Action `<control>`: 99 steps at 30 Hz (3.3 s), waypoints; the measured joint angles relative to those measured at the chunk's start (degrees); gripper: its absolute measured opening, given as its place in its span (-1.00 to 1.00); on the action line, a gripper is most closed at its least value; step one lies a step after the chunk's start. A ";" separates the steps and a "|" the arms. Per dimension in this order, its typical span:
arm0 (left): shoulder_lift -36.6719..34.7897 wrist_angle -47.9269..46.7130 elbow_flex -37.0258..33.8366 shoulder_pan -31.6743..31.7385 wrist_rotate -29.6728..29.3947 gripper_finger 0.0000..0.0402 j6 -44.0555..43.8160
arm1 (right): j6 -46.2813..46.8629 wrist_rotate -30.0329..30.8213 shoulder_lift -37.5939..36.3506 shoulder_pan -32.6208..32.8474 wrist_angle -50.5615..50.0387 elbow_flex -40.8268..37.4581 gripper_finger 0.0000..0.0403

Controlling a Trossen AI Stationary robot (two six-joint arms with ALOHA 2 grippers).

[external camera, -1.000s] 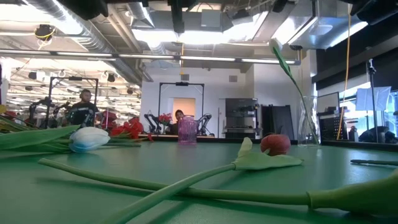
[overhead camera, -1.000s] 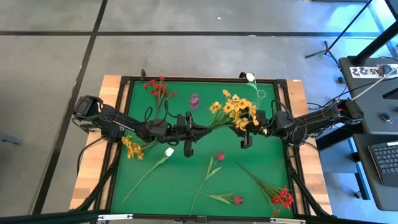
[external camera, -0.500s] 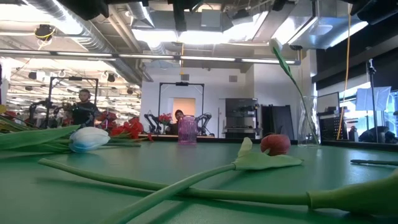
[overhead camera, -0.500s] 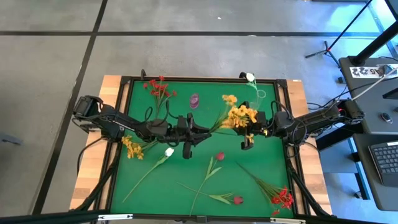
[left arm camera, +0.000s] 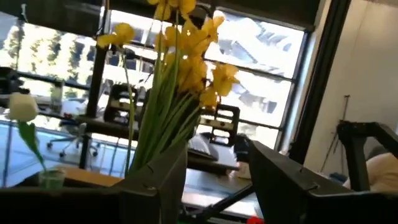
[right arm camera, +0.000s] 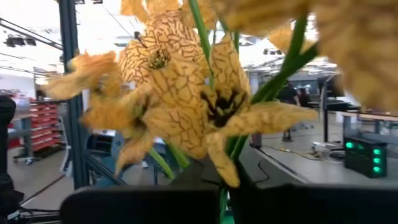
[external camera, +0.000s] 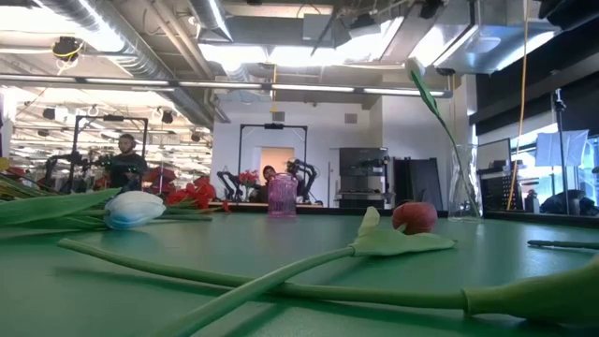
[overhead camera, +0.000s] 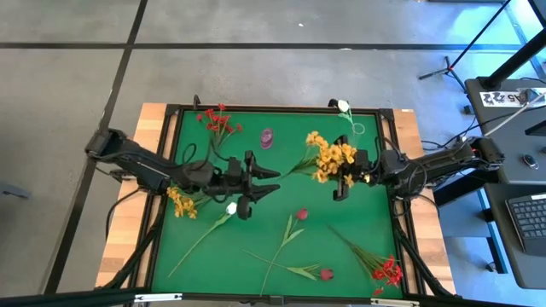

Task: Sort flowers into vase by color
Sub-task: Put the right yellow flowers into the transparent vase

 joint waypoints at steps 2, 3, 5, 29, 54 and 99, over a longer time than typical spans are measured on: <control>-1.77 -2.66 0.01 -1.02 -1.99 -0.17 0.99 | -1.20 1.55 -1.92 0.02 -2.33 0.00 -0.96; -2.54 -3.89 0.01 -1.42 -2.88 -0.17 1.33 | -1.91 2.39 -3.04 0.02 -3.60 0.00 -0.95; -3.83 -5.88 0.01 -2.19 -4.36 -0.17 1.50 | -2.78 3.94 -5.72 0.02 -6.67 0.00 -0.94; -8.31 -20.62 -0.01 -3.47 -11.70 -0.17 -2.08 | -14.24 37.48 -34.08 -0.03 -38.00 -0.02 -0.94; -8.29 -23.42 -0.03 -3.47 -11.77 -0.17 -3.46 | -15.38 55.43 -35.27 -0.01 -49.31 -0.02 -0.95; -8.29 -24.66 -0.05 -3.47 -11.77 -0.17 -4.64 | 13.55 29.80 -35.25 -24.03 -76.78 0.25 0.26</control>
